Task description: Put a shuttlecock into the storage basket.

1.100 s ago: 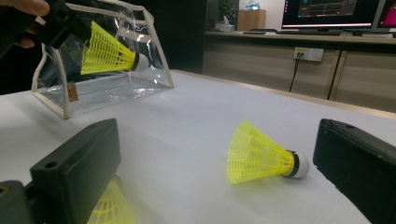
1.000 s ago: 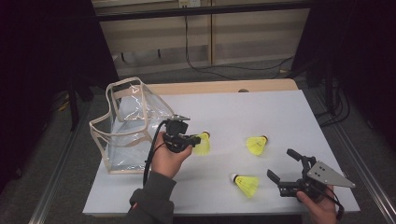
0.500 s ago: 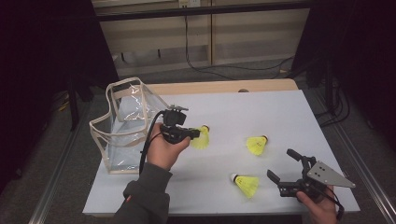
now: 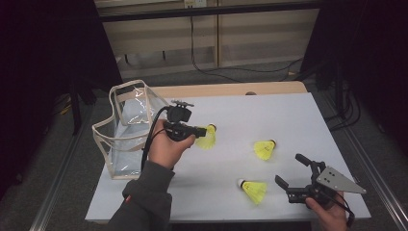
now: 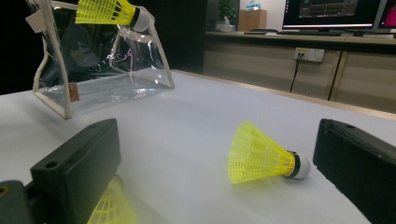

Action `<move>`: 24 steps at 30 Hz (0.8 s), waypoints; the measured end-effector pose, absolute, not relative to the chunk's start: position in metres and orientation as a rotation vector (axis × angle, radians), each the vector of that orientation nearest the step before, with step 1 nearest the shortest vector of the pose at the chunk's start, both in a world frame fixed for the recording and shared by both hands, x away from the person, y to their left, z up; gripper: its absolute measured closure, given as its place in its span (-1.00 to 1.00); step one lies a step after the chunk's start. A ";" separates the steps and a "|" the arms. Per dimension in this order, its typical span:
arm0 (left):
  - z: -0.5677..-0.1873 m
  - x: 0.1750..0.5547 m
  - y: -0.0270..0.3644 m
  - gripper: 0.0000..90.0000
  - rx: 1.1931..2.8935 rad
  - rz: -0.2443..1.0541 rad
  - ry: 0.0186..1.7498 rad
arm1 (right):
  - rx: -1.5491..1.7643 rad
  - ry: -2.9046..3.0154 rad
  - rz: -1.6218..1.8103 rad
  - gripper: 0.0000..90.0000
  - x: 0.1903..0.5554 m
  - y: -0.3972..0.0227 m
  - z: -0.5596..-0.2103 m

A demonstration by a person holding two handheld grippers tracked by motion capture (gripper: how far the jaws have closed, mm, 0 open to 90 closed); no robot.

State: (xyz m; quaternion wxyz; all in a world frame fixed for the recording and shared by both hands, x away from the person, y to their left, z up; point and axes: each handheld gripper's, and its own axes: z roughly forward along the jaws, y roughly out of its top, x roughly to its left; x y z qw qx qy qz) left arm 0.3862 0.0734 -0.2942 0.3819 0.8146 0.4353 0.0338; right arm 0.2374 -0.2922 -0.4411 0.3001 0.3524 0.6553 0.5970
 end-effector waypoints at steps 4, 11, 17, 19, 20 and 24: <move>-0.290 0.388 0.075 0.91 2.082 0.090 1.117 | 0.934 1.739 1.584 -0.99 0.238 -0.292 -0.441; -0.281 0.390 0.076 0.91 2.100 0.100 1.107 | 0.937 1.738 1.589 -0.98 0.237 -0.292 -0.441; -0.275 0.392 0.076 0.91 2.111 0.079 1.099 | 0.935 1.739 1.587 -0.98 0.237 -0.292 -0.441; -0.272 0.393 0.076 0.91 2.114 0.082 1.095 | 0.936 1.741 1.587 -0.98 0.237 -0.293 -0.441; -0.271 0.393 0.076 0.91 2.115 0.087 1.096 | 0.935 1.738 1.586 -0.98 0.237 -0.293 -0.441; -0.266 0.394 0.078 0.91 2.125 0.085 1.092 | 0.935 1.740 1.586 -0.98 0.238 -0.293 -0.441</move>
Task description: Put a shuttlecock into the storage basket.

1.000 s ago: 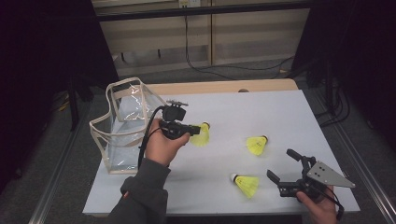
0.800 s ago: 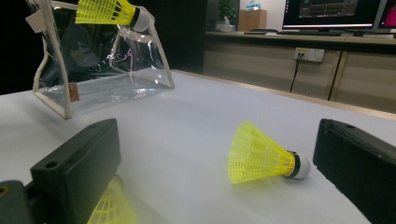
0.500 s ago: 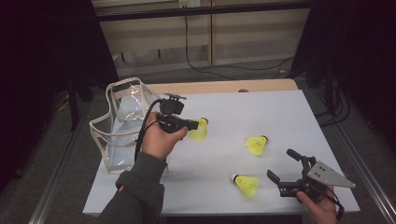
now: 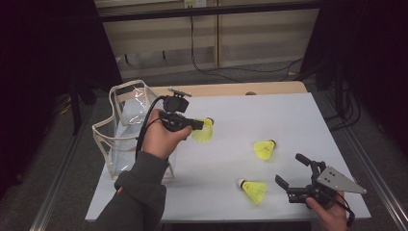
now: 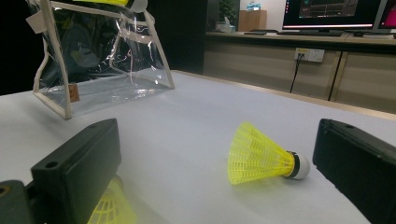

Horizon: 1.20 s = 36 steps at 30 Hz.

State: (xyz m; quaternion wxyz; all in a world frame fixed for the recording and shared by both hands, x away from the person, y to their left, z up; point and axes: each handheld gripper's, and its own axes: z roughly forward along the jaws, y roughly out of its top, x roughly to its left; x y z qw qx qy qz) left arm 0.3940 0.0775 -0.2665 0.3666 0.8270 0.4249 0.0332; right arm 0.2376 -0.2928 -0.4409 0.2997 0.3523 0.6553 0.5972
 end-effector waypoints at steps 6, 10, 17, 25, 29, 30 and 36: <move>-0.261 0.398 0.082 0.90 2.123 0.076 1.104 | 0.932 1.738 1.586 -0.98 0.238 -0.293 -0.441; -0.258 0.400 0.085 0.91 2.123 0.072 1.112 | 0.934 1.738 1.586 -0.98 0.238 -0.293 -0.441; -0.253 0.405 0.090 0.91 2.133 0.076 1.121 | 0.934 1.737 1.585 -0.98 0.238 -0.292 -0.441; -0.249 0.407 0.093 0.91 2.139 0.070 1.123 | 0.933 1.737 1.586 -0.98 0.238 -0.293 -0.441; -0.248 0.408 0.094 0.91 2.142 0.073 1.131 | 0.934 1.737 1.587 -0.98 0.238 -0.293 -0.441; -0.248 0.409 0.095 0.91 2.144 0.070 1.130 | 0.934 1.737 1.587 -0.98 0.237 -0.293 -0.441; -0.245 0.411 0.099 0.91 2.137 0.078 1.147 | 0.934 1.738 1.586 -0.98 0.237 -0.292 -0.441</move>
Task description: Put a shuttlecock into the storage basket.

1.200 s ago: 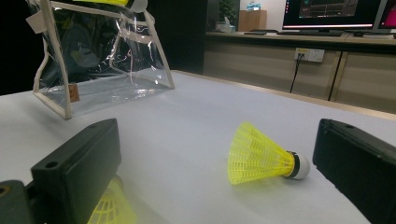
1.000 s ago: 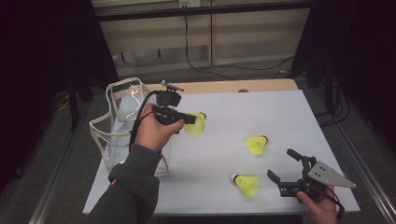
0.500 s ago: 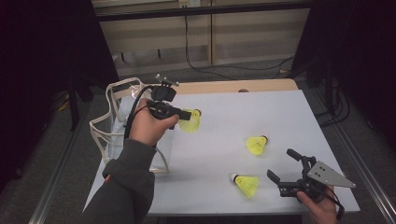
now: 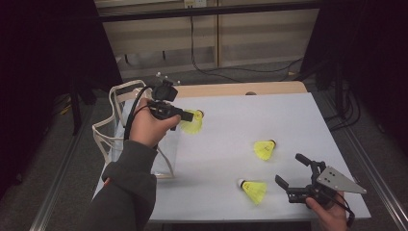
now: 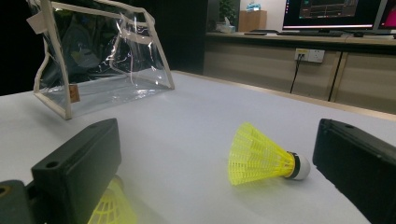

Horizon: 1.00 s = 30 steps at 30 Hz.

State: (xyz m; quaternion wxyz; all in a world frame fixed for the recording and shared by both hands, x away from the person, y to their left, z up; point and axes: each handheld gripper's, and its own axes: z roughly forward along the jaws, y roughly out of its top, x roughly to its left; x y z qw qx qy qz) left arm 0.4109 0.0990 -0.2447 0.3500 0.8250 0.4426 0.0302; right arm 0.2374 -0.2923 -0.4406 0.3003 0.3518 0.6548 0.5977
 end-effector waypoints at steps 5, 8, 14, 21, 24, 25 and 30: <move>-0.243 0.414 0.102 0.91 2.135 0.083 1.159 | 0.933 1.738 1.587 -0.98 0.238 -0.292 -0.441; -0.241 0.415 0.103 0.91 2.132 0.084 1.164 | 0.933 1.738 1.587 -0.98 0.238 -0.292 -0.441; -0.239 0.417 0.104 0.91 2.136 0.084 1.167 | 0.933 1.740 1.587 -0.98 0.238 -0.292 -0.441; -0.236 0.419 0.106 0.91 2.129 0.089 1.180 | 0.934 1.740 1.587 -0.98 0.238 -0.292 -0.441; -0.235 0.420 0.109 0.91 2.128 0.088 1.184 | 0.934 1.737 1.588 -0.98 0.238 -0.292 -0.441; -0.235 0.421 0.109 0.91 2.127 0.088 1.186 | 0.934 1.737 1.588 -0.98 0.238 -0.292 -0.441; -0.234 0.423 0.112 0.91 2.122 0.093 1.196 | 0.935 1.737 1.588 -0.98 0.238 -0.292 -0.441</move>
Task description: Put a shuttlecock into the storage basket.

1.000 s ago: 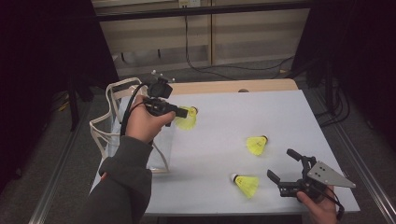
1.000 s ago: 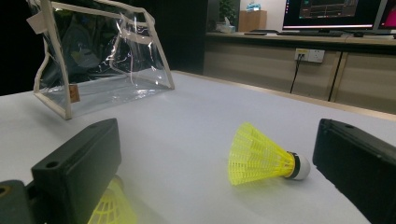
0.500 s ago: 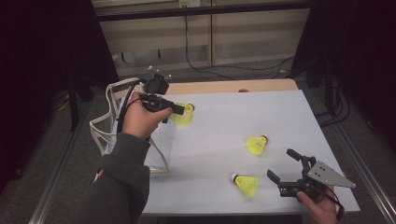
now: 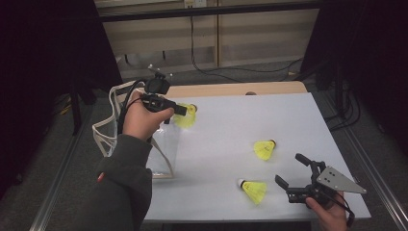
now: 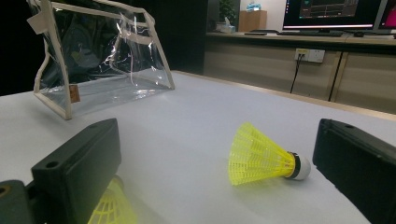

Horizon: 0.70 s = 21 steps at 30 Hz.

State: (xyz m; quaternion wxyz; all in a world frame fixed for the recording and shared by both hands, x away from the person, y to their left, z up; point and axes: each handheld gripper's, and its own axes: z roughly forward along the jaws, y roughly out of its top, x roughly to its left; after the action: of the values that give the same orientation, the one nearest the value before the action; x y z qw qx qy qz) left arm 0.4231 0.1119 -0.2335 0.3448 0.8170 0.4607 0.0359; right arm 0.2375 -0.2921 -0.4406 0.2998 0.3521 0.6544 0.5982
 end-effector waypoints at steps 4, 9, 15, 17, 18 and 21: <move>-0.233 0.425 0.115 0.91 2.109 0.095 1.206 | 0.934 1.737 1.588 -0.98 0.238 -0.292 -0.441; -0.233 0.426 0.117 0.91 2.109 0.097 1.214 | 0.933 1.737 1.589 -0.98 0.238 -0.292 -0.441; -0.234 0.426 0.120 0.92 2.102 0.101 1.221 | 0.936 1.739 1.590 -0.98 0.237 -0.292 -0.441; -0.233 0.426 0.121 0.92 2.103 0.101 1.219 | 0.934 1.740 1.589 -0.98 0.237 -0.291 -0.441; -0.233 0.426 0.121 0.92 2.100 0.102 1.223 | 0.936 1.740 1.590 -0.98 0.237 -0.291 -0.441; -0.232 0.426 0.123 0.92 2.097 0.107 1.226 | 0.936 1.741 1.588 -0.98 0.237 -0.292 -0.441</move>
State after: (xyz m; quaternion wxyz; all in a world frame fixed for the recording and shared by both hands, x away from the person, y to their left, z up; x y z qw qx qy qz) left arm 0.4260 0.1228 -0.2321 0.3478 0.8086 0.4728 0.0412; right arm 0.2373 -0.2917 -0.4407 0.2983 0.3522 0.6554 0.5978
